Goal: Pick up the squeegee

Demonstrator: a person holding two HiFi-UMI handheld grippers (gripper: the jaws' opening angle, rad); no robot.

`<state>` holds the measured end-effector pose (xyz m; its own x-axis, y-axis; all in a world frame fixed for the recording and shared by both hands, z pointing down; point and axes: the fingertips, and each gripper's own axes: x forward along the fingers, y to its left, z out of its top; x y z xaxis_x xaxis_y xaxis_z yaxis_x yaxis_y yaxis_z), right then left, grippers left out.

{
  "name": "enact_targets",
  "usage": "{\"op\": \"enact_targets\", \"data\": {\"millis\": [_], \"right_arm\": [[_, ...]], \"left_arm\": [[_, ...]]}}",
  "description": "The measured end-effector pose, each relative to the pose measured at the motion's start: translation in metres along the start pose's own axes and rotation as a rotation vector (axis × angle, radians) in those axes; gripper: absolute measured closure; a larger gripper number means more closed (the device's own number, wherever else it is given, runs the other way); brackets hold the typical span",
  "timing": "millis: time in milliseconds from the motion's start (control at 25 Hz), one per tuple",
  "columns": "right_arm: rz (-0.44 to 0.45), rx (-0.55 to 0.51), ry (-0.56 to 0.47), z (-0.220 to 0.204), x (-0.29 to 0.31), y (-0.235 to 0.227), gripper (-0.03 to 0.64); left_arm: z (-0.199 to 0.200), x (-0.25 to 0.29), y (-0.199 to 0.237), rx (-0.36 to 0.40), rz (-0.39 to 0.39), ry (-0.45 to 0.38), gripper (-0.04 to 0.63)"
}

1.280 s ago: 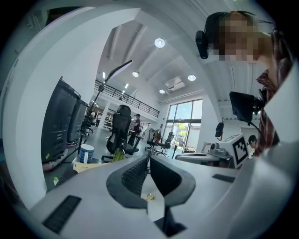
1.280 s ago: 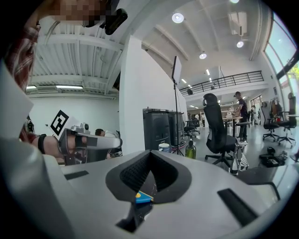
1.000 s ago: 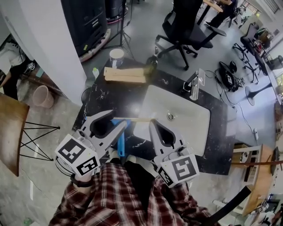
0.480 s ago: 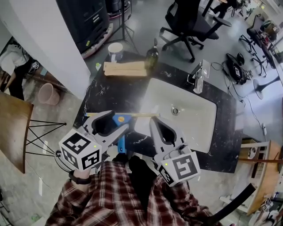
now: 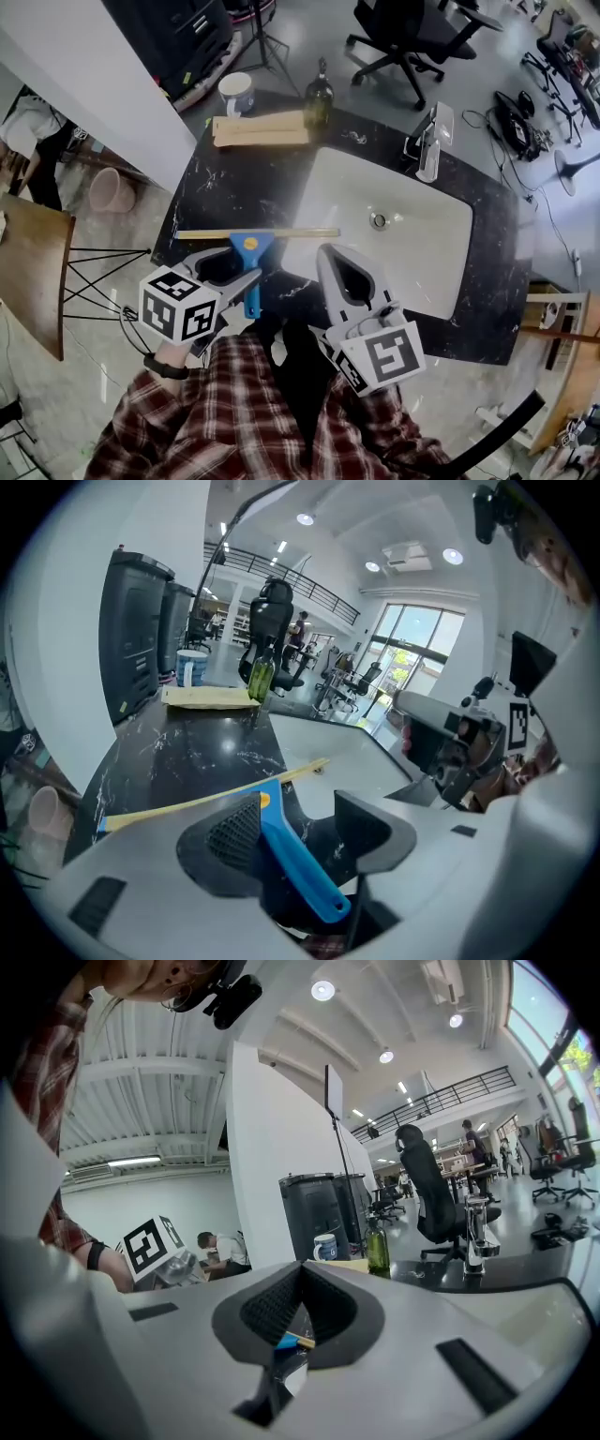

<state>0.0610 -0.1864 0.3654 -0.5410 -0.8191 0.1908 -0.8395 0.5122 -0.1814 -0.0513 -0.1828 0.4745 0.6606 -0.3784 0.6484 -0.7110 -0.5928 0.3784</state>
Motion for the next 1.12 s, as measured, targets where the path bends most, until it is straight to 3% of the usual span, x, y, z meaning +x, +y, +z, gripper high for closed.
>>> {"op": "enact_targets", "data": {"millis": [480, 680, 1000, 1120], "right_arm": [[0.028, 0.033, 0.017, -0.011, 0.004, -0.007, 0.604], [0.026, 0.042, 0.031, -0.016, 0.003, -0.008, 0.604], [0.024, 0.062, 0.041, -0.022, 0.004, -0.008, 0.606], [0.021, 0.065, 0.043, -0.023, 0.004, -0.007, 0.604]], "left_arm": [[-0.044, 0.028, 0.022, -0.026, 0.120, 0.187, 0.359], [-0.039, 0.034, 0.029, -0.027, 0.118, 0.204, 0.357], [-0.039, 0.033, 0.040, -0.021, 0.095, 0.326, 0.360], [-0.039, 0.030, 0.043, -0.017, 0.091, 0.343, 0.394]]}}
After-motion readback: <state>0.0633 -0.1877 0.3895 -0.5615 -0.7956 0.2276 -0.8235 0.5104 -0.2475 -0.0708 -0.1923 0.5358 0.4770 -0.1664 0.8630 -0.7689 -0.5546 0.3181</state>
